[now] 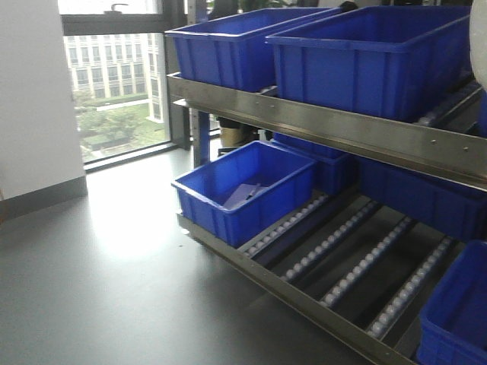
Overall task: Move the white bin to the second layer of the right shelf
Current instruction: 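Turn toward the steel roller shelf with blue crates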
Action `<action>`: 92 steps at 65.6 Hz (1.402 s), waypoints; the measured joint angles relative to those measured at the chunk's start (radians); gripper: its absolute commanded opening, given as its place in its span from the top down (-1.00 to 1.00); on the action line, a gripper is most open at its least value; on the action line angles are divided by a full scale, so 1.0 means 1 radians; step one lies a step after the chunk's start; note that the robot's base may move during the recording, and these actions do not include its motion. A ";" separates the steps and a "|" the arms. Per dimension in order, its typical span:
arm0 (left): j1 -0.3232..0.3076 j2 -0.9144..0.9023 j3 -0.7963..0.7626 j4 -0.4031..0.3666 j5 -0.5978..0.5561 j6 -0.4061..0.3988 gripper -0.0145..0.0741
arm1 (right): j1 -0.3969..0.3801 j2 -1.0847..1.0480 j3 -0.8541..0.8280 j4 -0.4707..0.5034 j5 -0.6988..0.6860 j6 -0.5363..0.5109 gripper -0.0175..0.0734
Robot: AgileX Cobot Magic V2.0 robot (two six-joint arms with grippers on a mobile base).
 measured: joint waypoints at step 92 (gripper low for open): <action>0.000 0.000 0.000 0.000 0.000 0.000 0.48 | 0.000 0.000 0.000 0.000 0.000 0.000 0.56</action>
